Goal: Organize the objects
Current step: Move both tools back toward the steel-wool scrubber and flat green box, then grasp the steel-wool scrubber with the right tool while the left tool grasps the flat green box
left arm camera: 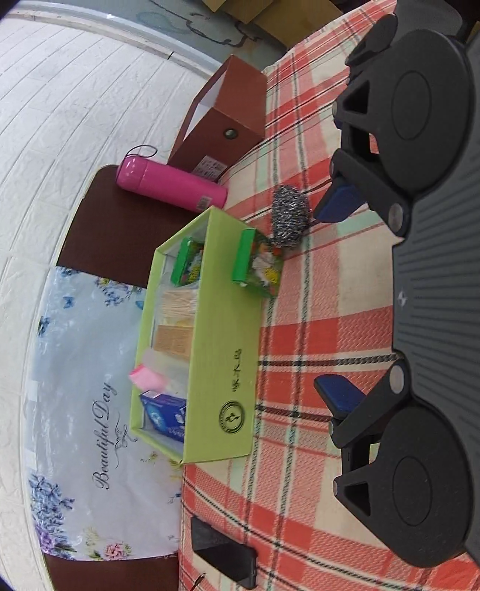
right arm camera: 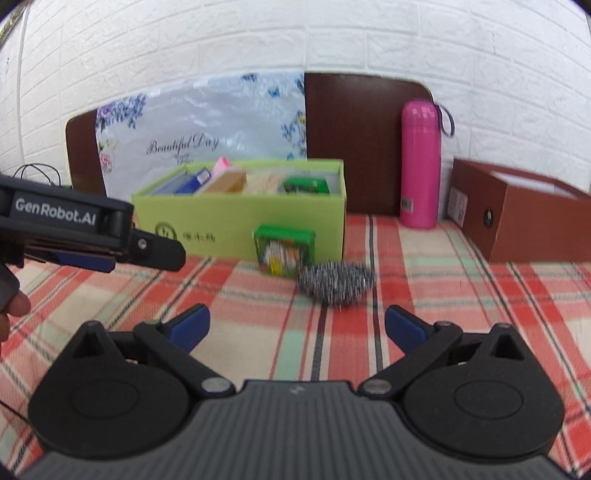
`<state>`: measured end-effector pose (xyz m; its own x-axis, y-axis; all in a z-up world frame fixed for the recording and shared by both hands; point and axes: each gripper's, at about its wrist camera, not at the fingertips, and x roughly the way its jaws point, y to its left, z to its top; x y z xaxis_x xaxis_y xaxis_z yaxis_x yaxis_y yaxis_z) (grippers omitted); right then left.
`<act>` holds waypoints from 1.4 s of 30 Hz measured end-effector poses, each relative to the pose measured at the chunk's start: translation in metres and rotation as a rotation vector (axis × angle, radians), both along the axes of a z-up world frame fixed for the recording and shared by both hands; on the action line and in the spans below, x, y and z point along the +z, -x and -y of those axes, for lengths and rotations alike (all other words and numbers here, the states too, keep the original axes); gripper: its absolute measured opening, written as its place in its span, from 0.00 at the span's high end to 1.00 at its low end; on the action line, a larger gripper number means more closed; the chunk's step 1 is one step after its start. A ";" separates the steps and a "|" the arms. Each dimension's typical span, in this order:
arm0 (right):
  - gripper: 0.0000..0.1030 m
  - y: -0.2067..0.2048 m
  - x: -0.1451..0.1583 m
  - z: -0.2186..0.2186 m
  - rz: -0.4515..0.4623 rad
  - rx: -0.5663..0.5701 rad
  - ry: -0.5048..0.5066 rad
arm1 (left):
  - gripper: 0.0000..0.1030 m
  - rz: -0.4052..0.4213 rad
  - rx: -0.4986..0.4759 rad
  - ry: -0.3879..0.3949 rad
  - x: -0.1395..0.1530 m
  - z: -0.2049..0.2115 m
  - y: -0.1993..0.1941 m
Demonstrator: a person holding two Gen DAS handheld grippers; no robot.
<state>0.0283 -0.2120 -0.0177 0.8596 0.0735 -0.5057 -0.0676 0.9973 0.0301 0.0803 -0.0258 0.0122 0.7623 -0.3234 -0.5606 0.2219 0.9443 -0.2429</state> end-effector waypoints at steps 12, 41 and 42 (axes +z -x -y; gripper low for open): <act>0.00 0.012 -0.025 0.023 -0.057 -0.064 -0.062 | 0.11 0.061 0.003 -0.022 0.003 0.030 -0.039; 0.09 -0.068 -0.020 0.041 -0.022 -0.035 -0.038 | 0.11 -0.019 0.081 -0.026 -0.030 0.016 -0.089; 0.10 -0.077 -0.019 0.041 -0.023 -0.033 -0.025 | 0.11 -0.006 0.077 -0.023 -0.027 0.016 -0.089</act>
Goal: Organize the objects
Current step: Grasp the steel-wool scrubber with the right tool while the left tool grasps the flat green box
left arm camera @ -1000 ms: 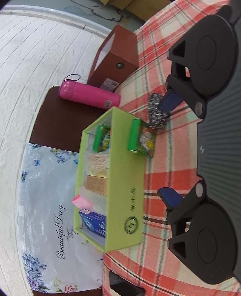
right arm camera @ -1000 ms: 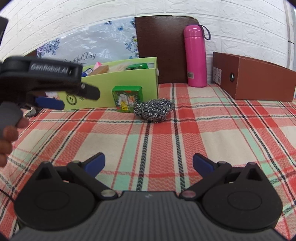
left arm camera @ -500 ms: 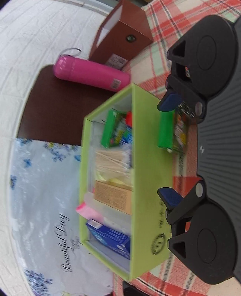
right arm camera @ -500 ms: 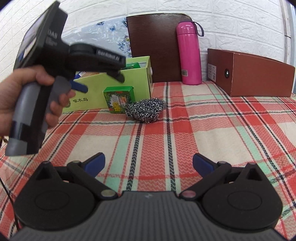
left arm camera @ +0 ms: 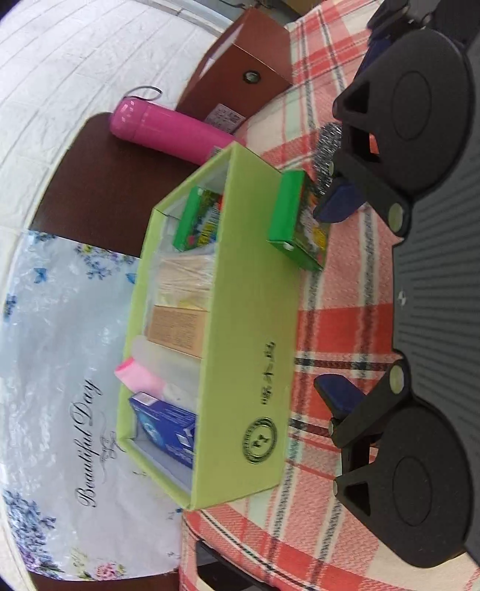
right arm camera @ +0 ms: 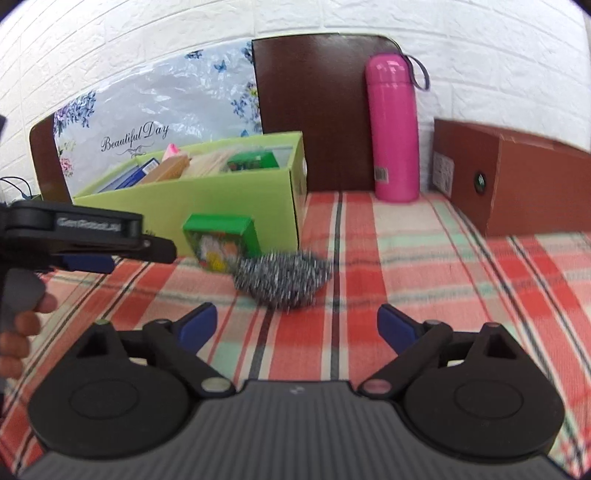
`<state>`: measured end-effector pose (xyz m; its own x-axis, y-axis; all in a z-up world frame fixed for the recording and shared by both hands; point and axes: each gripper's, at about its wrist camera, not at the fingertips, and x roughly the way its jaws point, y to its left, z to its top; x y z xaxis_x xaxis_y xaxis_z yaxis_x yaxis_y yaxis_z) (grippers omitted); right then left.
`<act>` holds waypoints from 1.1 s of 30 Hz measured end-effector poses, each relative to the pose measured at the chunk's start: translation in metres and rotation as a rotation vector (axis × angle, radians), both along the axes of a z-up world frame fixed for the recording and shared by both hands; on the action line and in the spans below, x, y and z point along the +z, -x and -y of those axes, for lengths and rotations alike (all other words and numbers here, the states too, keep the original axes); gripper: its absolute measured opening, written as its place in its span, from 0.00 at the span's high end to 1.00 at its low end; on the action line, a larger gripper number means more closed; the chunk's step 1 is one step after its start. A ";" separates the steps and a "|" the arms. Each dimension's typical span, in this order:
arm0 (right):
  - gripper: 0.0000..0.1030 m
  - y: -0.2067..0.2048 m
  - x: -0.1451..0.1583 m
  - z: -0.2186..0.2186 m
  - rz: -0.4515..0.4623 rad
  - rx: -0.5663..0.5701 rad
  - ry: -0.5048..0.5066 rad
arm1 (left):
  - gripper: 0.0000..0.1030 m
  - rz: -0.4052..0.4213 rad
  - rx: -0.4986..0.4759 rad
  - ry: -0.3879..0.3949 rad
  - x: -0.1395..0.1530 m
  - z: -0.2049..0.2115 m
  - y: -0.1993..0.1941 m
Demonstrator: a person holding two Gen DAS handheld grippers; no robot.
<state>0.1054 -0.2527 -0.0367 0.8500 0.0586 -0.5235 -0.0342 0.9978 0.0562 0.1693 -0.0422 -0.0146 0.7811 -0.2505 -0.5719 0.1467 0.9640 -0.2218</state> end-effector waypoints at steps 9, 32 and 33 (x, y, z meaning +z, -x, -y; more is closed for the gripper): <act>0.52 -0.039 -0.012 0.001 -0.022 0.056 -0.048 | 0.11 0.022 -0.013 0.020 0.008 -0.001 -0.001; 0.57 0.063 -0.008 0.009 -0.032 -0.008 -0.096 | 0.11 -0.042 -0.131 -0.050 -0.008 0.054 -0.016; 0.57 0.064 -0.009 0.009 -0.035 -0.005 -0.096 | 0.11 -0.052 -0.121 -0.057 -0.011 0.056 -0.019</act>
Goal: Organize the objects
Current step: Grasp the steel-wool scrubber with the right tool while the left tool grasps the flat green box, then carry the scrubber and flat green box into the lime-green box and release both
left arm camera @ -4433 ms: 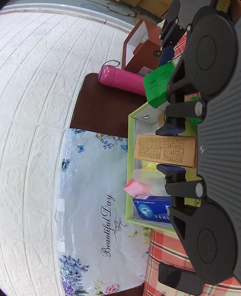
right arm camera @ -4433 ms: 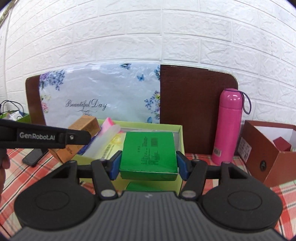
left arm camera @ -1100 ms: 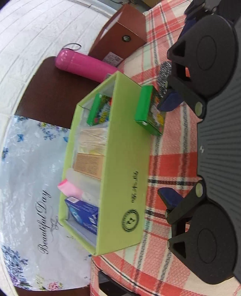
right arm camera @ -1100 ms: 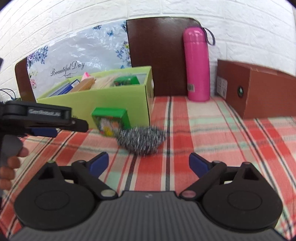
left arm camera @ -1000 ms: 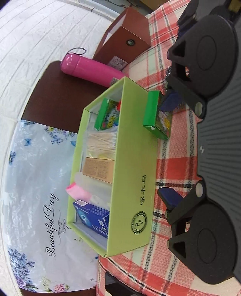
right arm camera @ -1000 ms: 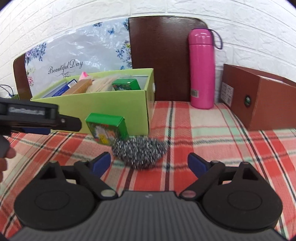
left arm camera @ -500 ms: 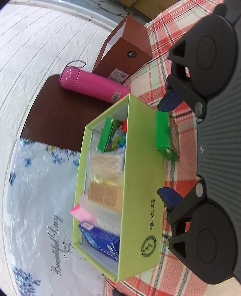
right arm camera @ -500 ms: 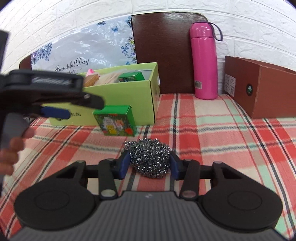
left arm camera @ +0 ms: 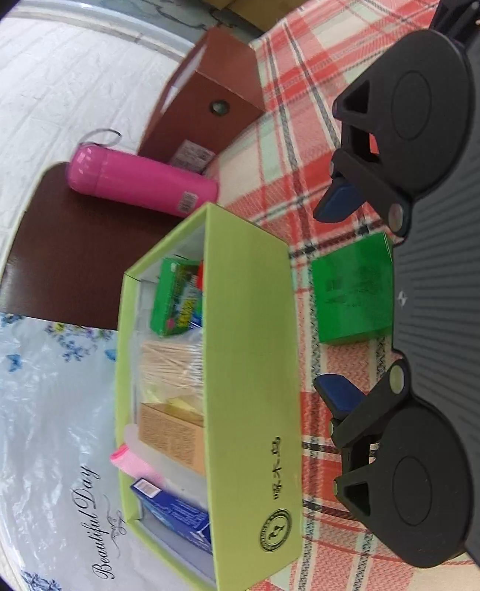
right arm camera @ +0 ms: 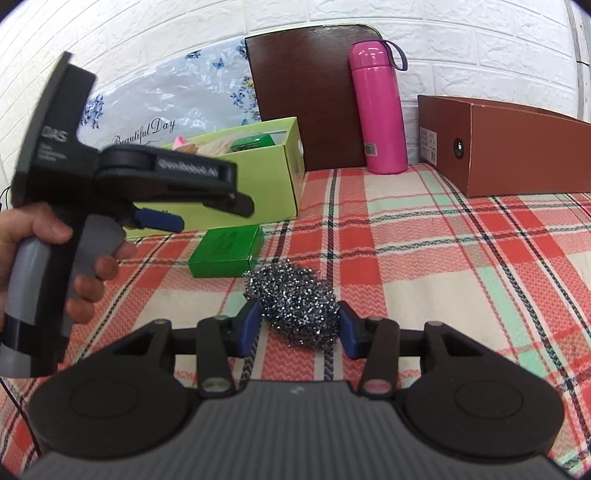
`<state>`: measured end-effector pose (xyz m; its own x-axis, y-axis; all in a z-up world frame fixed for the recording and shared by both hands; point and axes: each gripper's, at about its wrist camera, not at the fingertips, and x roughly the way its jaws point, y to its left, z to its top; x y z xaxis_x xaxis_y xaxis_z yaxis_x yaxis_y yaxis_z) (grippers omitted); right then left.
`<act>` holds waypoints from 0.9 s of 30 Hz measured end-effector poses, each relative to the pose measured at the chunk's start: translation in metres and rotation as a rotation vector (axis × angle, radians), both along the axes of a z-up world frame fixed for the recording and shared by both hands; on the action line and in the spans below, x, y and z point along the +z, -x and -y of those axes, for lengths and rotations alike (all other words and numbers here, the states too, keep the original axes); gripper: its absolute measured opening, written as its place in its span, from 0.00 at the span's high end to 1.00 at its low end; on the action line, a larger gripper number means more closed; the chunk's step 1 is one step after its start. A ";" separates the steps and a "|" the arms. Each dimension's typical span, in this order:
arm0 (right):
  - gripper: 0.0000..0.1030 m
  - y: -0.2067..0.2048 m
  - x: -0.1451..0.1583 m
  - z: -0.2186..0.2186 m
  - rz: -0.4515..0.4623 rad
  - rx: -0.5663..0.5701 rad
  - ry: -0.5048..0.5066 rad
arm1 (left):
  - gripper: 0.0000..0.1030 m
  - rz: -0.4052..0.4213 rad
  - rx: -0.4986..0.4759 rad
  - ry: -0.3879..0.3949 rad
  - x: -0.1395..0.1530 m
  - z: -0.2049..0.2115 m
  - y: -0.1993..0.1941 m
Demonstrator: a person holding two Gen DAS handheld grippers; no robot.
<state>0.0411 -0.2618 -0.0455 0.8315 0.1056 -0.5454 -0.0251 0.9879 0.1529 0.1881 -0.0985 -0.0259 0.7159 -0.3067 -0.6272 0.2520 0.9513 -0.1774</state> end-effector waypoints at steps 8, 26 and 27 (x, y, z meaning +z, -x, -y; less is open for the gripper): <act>0.57 0.010 -0.001 -0.004 -0.026 0.002 0.005 | 0.33 0.000 -0.077 -0.102 -0.023 0.011 -0.002; 0.44 0.010 0.008 -0.029 -0.046 0.105 0.067 | 0.31 -0.011 -0.101 -0.153 -0.016 -0.057 0.088; 0.44 0.007 0.008 -0.029 -0.046 0.103 0.070 | 0.31 -0.008 -0.100 -0.155 -0.016 -0.056 0.088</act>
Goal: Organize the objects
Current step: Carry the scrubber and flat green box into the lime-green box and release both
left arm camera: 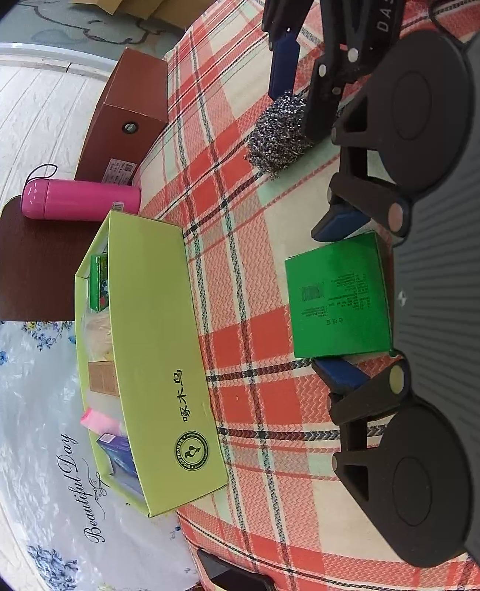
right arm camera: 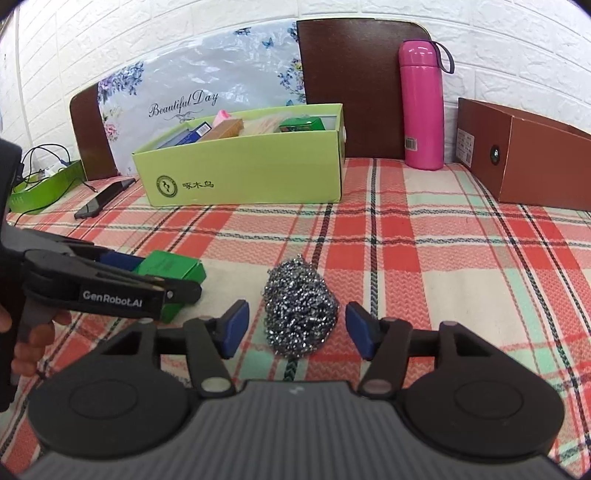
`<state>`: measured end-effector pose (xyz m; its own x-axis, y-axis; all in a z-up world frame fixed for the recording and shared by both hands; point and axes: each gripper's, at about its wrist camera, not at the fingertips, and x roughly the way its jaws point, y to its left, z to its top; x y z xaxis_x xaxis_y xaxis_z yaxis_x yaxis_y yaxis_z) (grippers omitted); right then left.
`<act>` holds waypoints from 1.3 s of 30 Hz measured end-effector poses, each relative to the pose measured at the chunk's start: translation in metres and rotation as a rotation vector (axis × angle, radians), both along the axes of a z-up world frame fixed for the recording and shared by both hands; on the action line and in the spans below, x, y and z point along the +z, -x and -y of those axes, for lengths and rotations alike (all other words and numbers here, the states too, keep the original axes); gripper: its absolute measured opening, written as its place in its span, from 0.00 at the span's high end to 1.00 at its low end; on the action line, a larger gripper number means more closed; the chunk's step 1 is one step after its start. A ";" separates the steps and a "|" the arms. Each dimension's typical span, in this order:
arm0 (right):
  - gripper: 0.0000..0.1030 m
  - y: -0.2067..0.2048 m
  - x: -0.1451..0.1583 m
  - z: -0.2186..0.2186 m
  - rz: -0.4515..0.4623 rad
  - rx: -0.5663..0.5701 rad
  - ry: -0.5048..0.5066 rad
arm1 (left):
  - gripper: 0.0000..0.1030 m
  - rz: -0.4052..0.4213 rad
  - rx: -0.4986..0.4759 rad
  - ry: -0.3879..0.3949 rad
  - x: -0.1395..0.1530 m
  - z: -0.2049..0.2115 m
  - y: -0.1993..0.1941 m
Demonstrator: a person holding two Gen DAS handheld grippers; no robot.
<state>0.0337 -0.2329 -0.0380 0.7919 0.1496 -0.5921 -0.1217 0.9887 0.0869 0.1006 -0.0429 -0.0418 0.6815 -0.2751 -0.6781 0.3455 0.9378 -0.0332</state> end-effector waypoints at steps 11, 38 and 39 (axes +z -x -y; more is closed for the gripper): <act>0.54 -0.013 -0.011 -0.002 -0.057 0.000 0.018 | 0.30 0.023 0.010 -0.026 -0.003 0.004 -0.002; 0.68 -0.049 0.070 -0.031 0.142 0.098 -0.043 | 0.37 0.192 0.071 0.149 0.087 -0.047 -0.017; 0.68 -0.054 0.074 -0.032 0.149 0.102 -0.044 | 0.37 0.200 0.075 0.155 0.091 -0.049 -0.021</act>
